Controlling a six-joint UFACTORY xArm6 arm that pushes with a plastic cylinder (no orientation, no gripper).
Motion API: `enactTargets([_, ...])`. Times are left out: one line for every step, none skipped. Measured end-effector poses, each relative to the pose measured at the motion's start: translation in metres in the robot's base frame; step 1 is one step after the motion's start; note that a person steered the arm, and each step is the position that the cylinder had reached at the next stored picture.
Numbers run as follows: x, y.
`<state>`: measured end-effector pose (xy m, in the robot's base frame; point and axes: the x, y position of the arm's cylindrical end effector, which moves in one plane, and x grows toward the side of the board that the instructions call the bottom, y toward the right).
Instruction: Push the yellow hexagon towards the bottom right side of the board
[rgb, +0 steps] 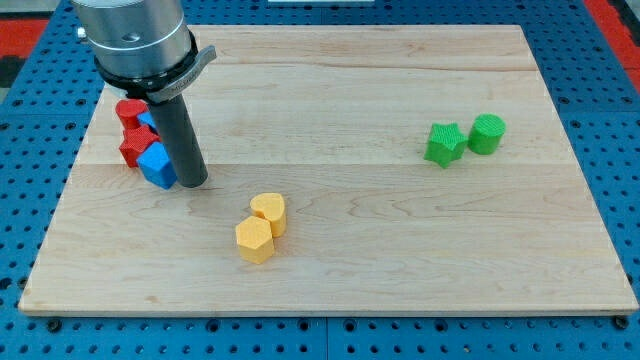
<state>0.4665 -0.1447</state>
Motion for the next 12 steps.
enactTargets([0.022,0.002])
enactTargets([0.059,0.002])
enactTargets([0.08,-0.014])
enactTargets([0.093,-0.007])
enactTargets([0.084,0.007])
enactTargets([0.077,0.009])
enactTargets([0.07,0.011])
enactTargets([0.064,0.015])
enactTargets([0.059,0.018])
enactTargets([0.057,0.021])
enactTargets([0.057,0.021])
enactTargets([0.058,0.021])
